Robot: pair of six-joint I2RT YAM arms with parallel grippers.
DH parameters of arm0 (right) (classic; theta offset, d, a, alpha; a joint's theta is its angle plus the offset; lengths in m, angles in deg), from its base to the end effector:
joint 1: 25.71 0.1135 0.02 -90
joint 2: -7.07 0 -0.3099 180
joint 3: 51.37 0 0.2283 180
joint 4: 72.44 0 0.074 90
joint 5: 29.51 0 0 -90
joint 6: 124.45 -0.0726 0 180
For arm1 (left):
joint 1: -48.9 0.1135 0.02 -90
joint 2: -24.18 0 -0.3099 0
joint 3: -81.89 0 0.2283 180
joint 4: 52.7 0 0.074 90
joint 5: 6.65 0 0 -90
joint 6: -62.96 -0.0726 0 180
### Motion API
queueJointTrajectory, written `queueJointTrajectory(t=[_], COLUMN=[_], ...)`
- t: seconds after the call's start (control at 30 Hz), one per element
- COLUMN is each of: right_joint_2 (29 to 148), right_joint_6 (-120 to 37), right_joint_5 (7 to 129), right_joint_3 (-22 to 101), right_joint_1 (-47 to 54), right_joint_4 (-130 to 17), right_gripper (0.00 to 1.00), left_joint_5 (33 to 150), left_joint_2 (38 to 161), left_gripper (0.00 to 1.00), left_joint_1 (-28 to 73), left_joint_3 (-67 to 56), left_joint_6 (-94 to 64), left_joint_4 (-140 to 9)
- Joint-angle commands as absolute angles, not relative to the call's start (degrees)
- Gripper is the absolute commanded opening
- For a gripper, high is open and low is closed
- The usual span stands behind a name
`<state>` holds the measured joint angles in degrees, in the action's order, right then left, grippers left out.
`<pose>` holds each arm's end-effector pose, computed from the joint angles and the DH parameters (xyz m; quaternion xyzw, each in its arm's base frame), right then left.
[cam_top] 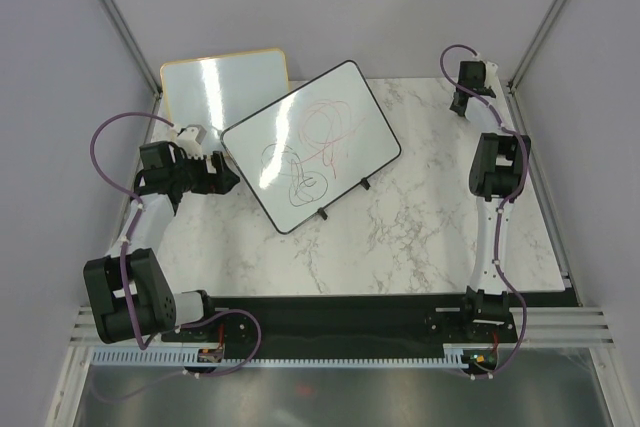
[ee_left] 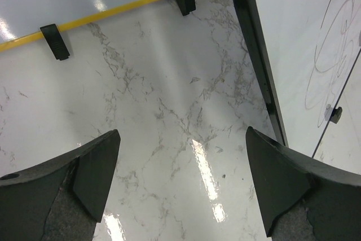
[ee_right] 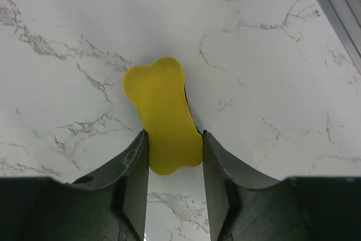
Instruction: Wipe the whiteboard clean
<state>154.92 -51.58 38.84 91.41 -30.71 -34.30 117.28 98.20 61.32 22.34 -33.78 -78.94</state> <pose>0.6082 -0.0801 0.1614 0.2462 0.8704 -0.1302 0.4060 0.2602 0.0158 0.2668 0.0785 0.8743 -0.1951 0.4374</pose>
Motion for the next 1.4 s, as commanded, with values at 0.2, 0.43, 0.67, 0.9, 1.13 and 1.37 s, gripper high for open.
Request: queueJointTrajectory(t=[0.2,0.43,0.67,0.9,1.13,1.37], right_joint_2=[149.6,128.1,105.3,88.1,78.4,81.1], right_joint_6=[-48.6,-49.3,-53.0,-56.1,-58.8,-65.0], right_joint_5=[43.4,47.0,52.0,48.1,51.0,45.3], right_joint_3=[87.3,53.0,20.6,6.4,1.0,-1.2], right_joint_1=[-30.6,-29.1,-22.8,-13.2,-9.0,2.2], right_joint_4=[-35.5,-39.0,-44.7,-40.3,-36.8,-35.4], right_gripper=[0.16,0.08,0.08,0.08,0.08,0.08], left_joint_5=[119.6,119.3,121.9,126.9,135.4,136.9], left_joint_2=[97.6,97.4,95.1,93.6,94.4,96.7], left_gripper=[0.99,0.99,0.99,0.93,0.88,0.86], left_joint_1=[61.6,61.6,61.7,61.7,61.8,61.7], left_joint_3=[20.9,20.2,19.5,19.4,20.7,20.1], left_joint_6=[-36.1,-35.6,-35.4,-35.5,-33.7,-31.4], left_joint_4=[-78.4,-78.8,-79.6,-82.0,-78.4,-77.1])
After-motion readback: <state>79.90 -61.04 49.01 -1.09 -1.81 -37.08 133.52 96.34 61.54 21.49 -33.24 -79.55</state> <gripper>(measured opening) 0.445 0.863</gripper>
